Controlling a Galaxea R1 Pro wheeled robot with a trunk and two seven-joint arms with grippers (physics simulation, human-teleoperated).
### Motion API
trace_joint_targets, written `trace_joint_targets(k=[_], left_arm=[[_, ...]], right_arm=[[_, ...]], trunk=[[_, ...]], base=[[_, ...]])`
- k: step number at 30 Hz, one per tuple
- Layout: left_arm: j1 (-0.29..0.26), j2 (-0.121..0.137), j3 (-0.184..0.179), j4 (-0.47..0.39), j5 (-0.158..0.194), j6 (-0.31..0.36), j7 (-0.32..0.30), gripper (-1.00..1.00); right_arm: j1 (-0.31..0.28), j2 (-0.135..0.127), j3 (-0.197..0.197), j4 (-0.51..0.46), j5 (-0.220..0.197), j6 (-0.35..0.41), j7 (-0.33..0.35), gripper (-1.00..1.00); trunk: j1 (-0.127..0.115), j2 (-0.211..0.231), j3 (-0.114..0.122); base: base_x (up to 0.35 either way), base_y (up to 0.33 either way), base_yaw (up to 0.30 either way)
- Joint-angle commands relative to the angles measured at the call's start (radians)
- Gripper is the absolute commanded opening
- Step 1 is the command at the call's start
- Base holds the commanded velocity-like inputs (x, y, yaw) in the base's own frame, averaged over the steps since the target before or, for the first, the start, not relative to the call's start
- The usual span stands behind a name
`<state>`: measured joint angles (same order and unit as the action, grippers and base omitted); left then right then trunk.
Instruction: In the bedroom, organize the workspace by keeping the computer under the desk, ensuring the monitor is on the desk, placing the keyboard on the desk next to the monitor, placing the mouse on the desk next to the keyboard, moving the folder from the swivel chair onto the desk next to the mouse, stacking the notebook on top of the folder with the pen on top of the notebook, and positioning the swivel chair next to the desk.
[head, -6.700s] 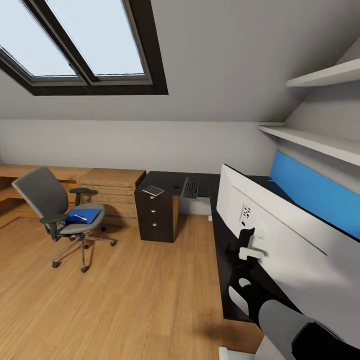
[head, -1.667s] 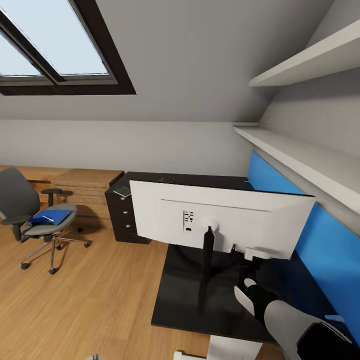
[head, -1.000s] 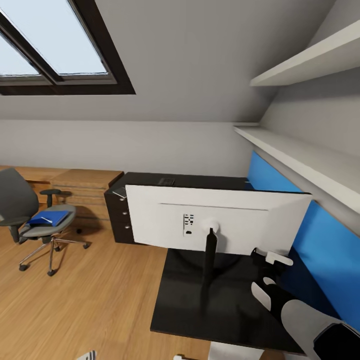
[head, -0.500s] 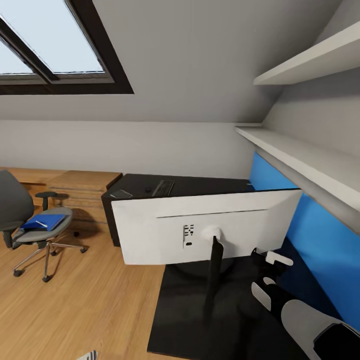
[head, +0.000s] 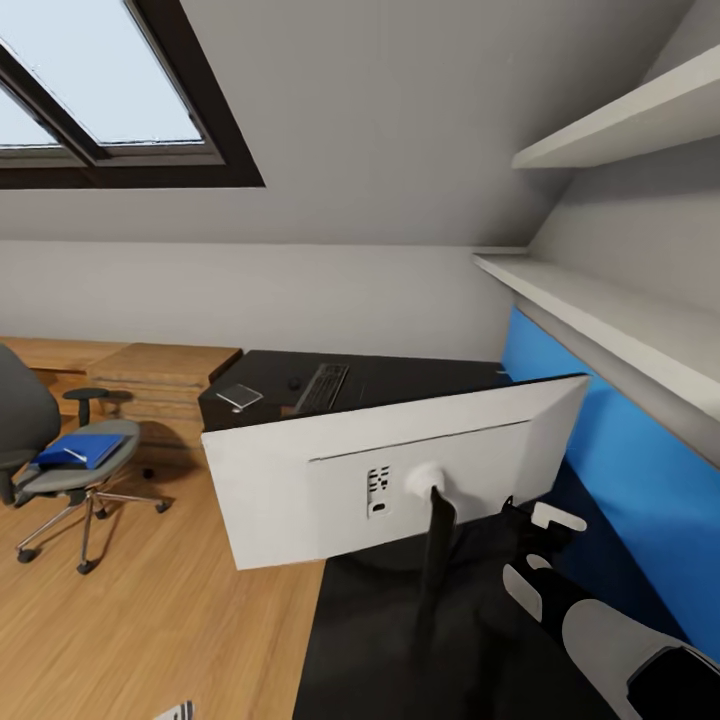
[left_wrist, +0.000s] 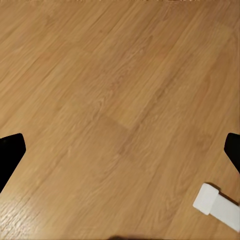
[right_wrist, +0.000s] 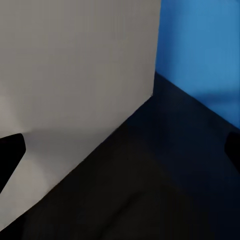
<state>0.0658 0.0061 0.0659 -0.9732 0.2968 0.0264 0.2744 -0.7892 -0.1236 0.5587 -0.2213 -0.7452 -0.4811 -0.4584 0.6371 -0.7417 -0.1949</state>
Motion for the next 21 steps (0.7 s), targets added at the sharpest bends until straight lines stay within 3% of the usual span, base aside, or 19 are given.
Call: trace_joint_targets(k=[1,17,21], left_arm=[[0.000,0.000,-0.001,-0.002,0.008,0.003,0.004,1.00],[0.000,0.001,-0.001,-0.002,0.008,0.001,0.003,1.00],[0.000,0.000,-0.001,-0.002,0.007,-0.036,0.001,1.00]], right_arm=[[-0.001,-0.001,0.009,-0.002,-0.006,-0.002,-0.005,1.00],[-0.001,-0.001,0.010,-0.002,-0.006,-0.002,-0.004,1.00],[-0.001,-0.001,0.010,-0.001,-0.006,-0.002,-0.003,1.00]], trunk=[[0.001,-0.001,-0.001],[0.001,-0.001,-0.001],[0.001,-0.001,-0.001]], base=[[0.214,0.000,0.000],[0.104,0.001,0.000],[0.077,0.019,0.000]])
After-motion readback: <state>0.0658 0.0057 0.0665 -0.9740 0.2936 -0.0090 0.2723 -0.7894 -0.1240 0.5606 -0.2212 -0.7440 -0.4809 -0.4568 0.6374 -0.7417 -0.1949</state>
